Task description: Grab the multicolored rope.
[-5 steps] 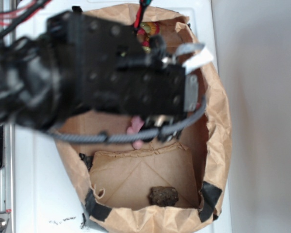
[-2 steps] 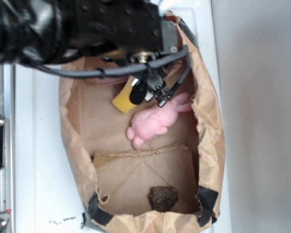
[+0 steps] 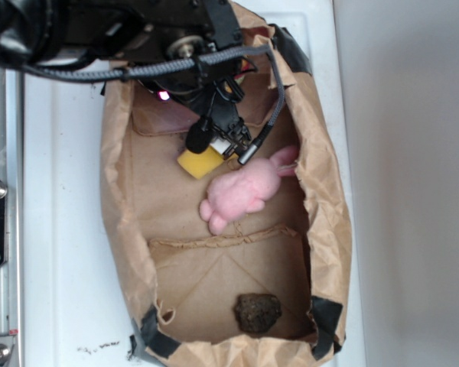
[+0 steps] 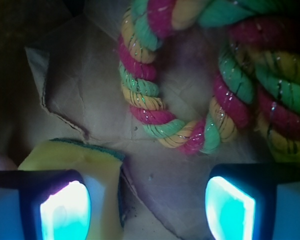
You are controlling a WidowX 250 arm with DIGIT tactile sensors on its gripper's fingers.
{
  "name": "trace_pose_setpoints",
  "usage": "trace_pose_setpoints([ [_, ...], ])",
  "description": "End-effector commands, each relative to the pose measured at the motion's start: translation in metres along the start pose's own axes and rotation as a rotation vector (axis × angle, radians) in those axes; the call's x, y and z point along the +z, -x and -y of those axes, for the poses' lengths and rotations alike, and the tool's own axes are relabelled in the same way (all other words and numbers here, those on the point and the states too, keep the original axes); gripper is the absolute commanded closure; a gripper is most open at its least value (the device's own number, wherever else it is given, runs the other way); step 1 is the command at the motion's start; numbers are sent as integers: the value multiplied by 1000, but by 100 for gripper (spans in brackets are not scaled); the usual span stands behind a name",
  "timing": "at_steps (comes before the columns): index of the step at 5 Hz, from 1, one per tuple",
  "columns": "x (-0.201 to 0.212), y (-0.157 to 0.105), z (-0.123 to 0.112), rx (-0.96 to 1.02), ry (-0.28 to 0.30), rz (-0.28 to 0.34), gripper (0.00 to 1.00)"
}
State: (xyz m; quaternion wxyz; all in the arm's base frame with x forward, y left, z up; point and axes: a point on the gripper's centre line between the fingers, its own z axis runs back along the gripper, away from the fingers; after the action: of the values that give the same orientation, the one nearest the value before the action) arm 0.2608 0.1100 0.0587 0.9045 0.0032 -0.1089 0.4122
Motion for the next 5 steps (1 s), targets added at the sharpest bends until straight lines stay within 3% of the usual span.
trace_pose_setpoints([
  [1,13,-24,-7,38,15,82,0],
  [2,21,-35,-14,79,21,99,0],
  [4,55,-45,-14,117,97,138,0],
  [5,51,-47,-7,131,98,198,0],
])
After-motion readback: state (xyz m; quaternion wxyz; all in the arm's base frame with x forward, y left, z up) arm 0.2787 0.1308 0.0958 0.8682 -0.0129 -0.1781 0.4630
